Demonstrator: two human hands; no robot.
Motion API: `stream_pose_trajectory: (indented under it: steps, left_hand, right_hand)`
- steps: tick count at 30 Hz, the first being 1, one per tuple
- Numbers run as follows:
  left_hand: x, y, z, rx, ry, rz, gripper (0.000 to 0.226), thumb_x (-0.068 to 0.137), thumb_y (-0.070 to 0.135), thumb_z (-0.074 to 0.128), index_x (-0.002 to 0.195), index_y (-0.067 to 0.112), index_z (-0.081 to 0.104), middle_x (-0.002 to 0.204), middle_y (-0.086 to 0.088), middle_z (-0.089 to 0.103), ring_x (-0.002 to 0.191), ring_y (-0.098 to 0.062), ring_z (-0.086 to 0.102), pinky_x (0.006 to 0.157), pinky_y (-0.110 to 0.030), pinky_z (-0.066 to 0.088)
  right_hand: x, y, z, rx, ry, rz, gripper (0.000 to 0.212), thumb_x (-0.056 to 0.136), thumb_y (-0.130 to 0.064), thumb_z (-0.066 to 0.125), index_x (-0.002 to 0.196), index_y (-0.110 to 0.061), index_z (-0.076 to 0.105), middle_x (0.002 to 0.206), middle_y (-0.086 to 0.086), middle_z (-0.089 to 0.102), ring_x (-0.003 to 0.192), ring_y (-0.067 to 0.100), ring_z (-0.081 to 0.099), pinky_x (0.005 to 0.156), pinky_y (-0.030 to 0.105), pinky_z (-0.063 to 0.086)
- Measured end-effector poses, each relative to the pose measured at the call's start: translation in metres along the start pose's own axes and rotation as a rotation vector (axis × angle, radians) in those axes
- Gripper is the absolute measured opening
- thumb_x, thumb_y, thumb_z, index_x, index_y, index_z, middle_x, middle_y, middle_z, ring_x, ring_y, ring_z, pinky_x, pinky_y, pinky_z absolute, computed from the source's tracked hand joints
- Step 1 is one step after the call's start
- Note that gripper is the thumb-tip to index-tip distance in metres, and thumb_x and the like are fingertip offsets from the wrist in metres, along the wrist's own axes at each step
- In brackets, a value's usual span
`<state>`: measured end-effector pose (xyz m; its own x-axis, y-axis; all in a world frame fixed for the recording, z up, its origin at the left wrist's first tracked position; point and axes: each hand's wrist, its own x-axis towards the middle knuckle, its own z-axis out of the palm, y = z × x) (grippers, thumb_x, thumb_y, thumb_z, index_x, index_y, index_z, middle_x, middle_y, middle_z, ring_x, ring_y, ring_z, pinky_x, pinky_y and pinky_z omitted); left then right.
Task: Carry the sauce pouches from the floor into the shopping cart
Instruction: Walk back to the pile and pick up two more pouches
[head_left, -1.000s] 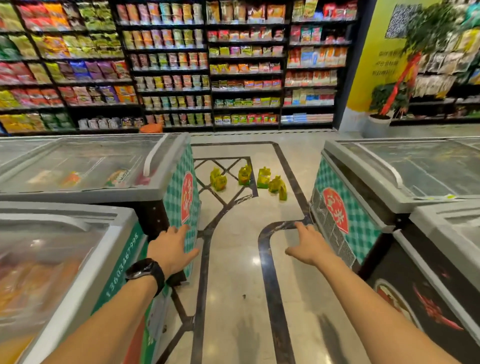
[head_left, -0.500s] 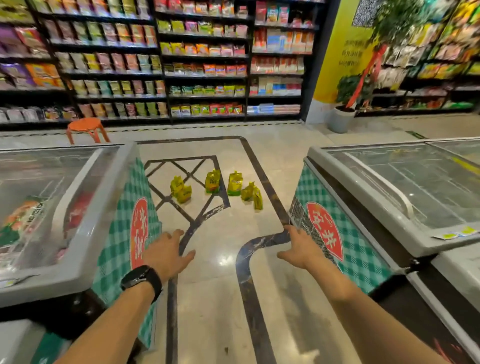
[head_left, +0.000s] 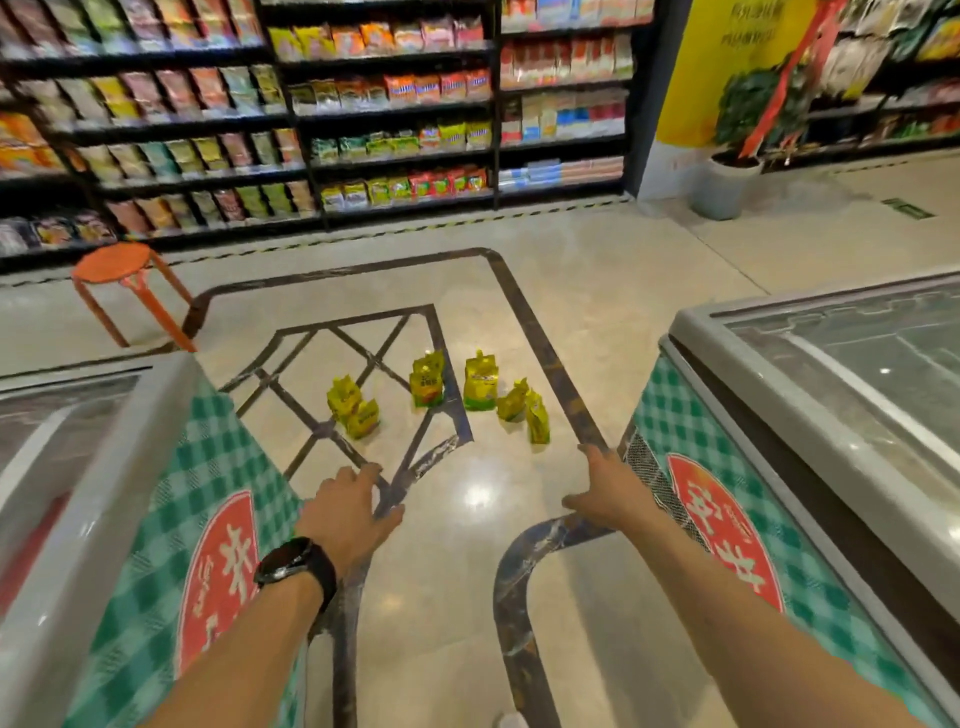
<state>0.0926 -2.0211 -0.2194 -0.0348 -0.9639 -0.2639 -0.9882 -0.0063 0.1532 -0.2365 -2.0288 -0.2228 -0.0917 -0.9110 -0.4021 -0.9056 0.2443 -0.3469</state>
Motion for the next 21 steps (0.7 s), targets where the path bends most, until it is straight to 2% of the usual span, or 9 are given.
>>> stream_pose_trajectory:
  steps: [4, 10, 14, 15, 18, 21]
  left_hand:
    - [0.091, 0.008, -0.022, 0.026, 0.019, 0.003, 0.073, 0.089, 0.07, 0.045, 0.146, 0.026, 0.036, 0.135, -0.008, 0.054, 0.12, -0.03, 0.056, 0.091, -0.041, 0.053]
    - [0.25, 0.014, -0.032, 0.043, -0.019, 0.065, 0.071, 0.09, 0.065, 0.048, 0.148, 0.026, 0.035, 0.139, -0.006, 0.053, 0.124, -0.027, 0.054, 0.092, -0.041, 0.053]
    - [0.351, 0.023, -0.037, 0.063, -0.062, 0.16, 0.074, 0.086, 0.072, 0.037, 0.144, 0.026, 0.04, 0.123, -0.007, 0.061, 0.109, -0.028, 0.062, 0.077, -0.038, 0.054]
    - [0.373, 0.026, -0.036, 0.078, -0.076, 0.181, 0.075, 0.085, 0.073, 0.035, 0.144, 0.026, 0.04, 0.122, -0.007, 0.061, 0.108, -0.028, 0.063, 0.075, -0.037, 0.054]
    - [0.437, 0.038, -0.032, 0.127, -0.143, 0.233, 0.07, 0.09, 0.067, 0.043, 0.147, 0.027, 0.036, 0.13, -0.005, 0.057, 0.111, -0.026, 0.06, 0.078, -0.036, 0.053]
    - [0.494, 0.053, -0.018, 0.17, -0.2, 0.292, 0.067, 0.092, 0.065, 0.045, 0.146, 0.027, 0.035, 0.131, -0.005, 0.056, 0.111, -0.027, 0.06, 0.071, -0.034, 0.045]
  right_hand:
    - [0.083, -0.011, -0.03, -0.022, -0.005, 0.009, 0.081, 0.081, -0.04, 0.068, 0.146, -0.018, 0.026, 0.14, 0.015, 0.041, 0.125, 0.036, 0.048, 0.096, 0.044, 0.047]
    - [0.207, -0.027, -0.054, 0.014, -0.024, 0.091, 0.085, 0.078, -0.044, 0.069, 0.146, -0.02, 0.025, 0.142, 0.014, 0.039, 0.125, 0.036, 0.048, 0.095, 0.046, 0.048]
    - [0.28, -0.039, -0.06, 0.082, -0.029, 0.172, 0.089, 0.077, -0.043, 0.07, 0.149, -0.02, 0.023, 0.145, 0.013, 0.037, 0.127, 0.035, 0.047, 0.098, 0.044, 0.047]
    - [0.297, -0.042, -0.06, 0.103, -0.031, 0.192, 0.089, 0.077, -0.044, 0.071, 0.149, -0.02, 0.024, 0.145, 0.014, 0.037, 0.126, 0.036, 0.047, 0.098, 0.044, 0.047]
    - [0.345, -0.041, -0.053, 0.193, -0.024, 0.261, 0.092, 0.078, -0.044, 0.071, 0.151, -0.02, 0.02, 0.146, 0.014, 0.035, 0.128, 0.036, 0.045, 0.098, 0.043, 0.047]
    - [0.391, -0.031, -0.037, 0.291, -0.001, 0.343, 0.093, 0.08, -0.041, 0.072, 0.152, -0.018, 0.018, 0.15, 0.013, 0.033, 0.133, 0.033, 0.042, 0.103, 0.041, 0.043]
